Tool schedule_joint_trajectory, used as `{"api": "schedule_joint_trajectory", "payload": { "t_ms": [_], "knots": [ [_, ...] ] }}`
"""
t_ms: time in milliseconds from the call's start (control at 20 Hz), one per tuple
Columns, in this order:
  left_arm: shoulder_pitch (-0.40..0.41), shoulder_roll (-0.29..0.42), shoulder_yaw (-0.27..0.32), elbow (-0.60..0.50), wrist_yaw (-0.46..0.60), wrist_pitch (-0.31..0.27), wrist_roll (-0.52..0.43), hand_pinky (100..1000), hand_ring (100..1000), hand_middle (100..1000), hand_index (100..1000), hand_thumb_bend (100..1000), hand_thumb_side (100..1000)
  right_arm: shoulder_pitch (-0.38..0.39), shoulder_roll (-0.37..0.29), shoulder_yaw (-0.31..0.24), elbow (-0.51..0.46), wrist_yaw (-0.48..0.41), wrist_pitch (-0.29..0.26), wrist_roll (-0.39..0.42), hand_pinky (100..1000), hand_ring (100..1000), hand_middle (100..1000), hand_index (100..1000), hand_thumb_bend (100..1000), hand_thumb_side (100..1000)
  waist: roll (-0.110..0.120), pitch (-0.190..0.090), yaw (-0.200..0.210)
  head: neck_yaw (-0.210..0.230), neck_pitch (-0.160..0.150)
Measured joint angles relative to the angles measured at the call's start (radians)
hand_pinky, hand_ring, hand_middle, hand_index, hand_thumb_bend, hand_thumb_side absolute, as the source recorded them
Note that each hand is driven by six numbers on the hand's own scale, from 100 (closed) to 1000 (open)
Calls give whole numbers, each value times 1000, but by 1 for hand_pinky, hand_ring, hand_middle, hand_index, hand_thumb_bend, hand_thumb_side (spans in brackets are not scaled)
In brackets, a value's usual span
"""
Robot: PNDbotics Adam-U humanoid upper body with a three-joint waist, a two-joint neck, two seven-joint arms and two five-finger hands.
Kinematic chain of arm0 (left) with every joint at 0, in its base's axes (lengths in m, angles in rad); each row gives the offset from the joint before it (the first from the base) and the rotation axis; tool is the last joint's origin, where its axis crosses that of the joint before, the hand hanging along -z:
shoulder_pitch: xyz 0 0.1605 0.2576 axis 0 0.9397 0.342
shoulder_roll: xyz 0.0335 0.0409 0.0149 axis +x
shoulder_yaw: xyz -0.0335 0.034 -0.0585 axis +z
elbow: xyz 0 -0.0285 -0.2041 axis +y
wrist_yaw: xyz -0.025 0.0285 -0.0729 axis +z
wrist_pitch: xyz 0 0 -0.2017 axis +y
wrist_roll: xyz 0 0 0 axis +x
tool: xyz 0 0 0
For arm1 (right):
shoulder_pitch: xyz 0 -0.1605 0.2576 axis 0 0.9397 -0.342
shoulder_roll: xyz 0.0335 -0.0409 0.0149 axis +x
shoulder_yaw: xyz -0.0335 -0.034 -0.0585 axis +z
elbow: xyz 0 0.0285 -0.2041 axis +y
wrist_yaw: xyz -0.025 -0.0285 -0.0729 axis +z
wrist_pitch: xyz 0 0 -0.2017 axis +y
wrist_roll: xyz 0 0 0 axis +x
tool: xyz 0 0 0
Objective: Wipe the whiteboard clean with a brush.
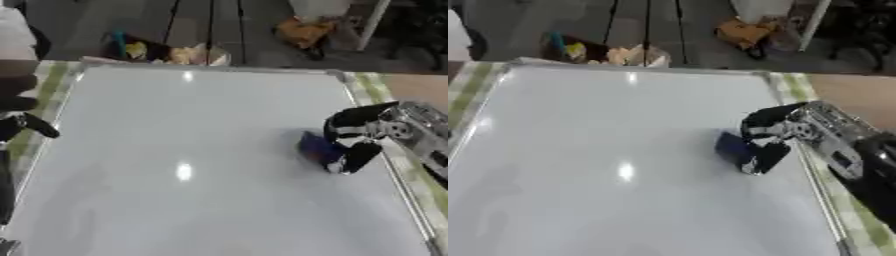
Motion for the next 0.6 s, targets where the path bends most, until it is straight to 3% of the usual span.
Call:
{"api": "schedule_joint_trajectory", "payload": {
  "t_ms": [600],
  "knots": [
    [0,0,0,0,0,0,-4,420,813,685,632,100,922,-4,-4,-6,-6,48,41,-33,787,815,487,304,100,558,0,0,7,0,0]
  ]
}}
